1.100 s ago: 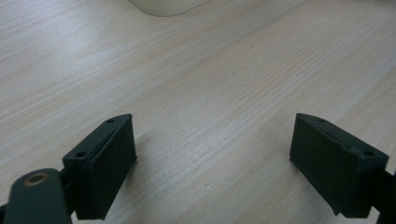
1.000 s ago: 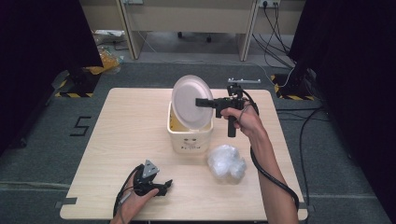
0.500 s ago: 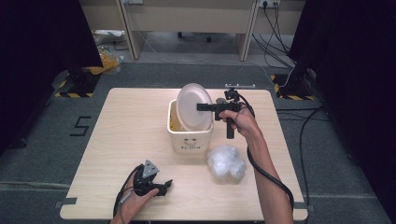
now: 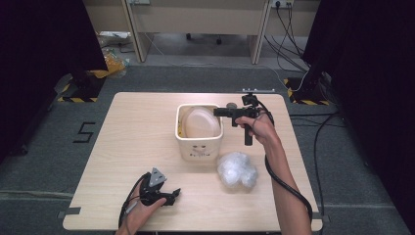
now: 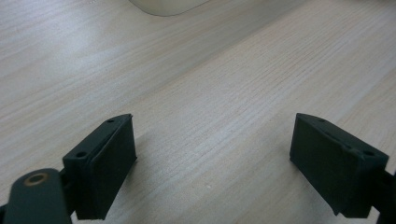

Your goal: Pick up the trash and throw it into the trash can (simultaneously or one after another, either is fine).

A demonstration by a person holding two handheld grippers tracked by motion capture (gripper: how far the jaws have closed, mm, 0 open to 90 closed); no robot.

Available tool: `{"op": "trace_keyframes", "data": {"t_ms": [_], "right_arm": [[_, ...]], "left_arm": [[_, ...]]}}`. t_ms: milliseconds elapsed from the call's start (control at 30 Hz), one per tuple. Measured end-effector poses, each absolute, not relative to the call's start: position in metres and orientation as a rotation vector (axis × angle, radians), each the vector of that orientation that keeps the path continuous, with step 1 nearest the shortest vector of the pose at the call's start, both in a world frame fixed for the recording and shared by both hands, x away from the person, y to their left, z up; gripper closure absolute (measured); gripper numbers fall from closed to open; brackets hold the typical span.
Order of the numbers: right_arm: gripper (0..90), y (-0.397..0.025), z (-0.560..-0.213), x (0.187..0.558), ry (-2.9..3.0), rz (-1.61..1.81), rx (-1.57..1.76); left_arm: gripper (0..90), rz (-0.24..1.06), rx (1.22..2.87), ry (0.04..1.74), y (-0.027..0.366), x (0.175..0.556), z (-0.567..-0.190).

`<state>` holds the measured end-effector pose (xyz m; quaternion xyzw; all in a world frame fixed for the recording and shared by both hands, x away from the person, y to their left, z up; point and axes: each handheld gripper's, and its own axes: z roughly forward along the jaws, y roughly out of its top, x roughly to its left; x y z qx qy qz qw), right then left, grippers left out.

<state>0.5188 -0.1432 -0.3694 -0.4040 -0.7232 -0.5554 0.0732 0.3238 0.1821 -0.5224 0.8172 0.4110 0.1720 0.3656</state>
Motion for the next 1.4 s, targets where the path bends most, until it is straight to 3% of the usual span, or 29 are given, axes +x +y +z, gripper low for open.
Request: {"op": "trace_keyframes", "data": {"t_ms": [400,767,1067,1400], "right_arm": [[58.5,-0.191,-0.363,0.479,-2.306,-1.703,-1.232],[52.6,-0.202,-0.376,0.455,-2.406,-1.687,-1.240],[37.7,-0.206,-0.390,0.442,-2.448,-1.677,-1.290],[28.9,-0.207,-0.408,0.428,-2.487,-1.669,-1.300]], "left_arm": [[13.3,0.445,2.096,1.060,0.182,0.324,-0.523],[13.3,0.444,2.099,1.060,0.182,0.324,-0.523],[13.2,0.443,2.099,1.060,0.182,0.324,-0.523],[13.2,0.445,2.099,1.059,0.182,0.324,-0.523]]}}
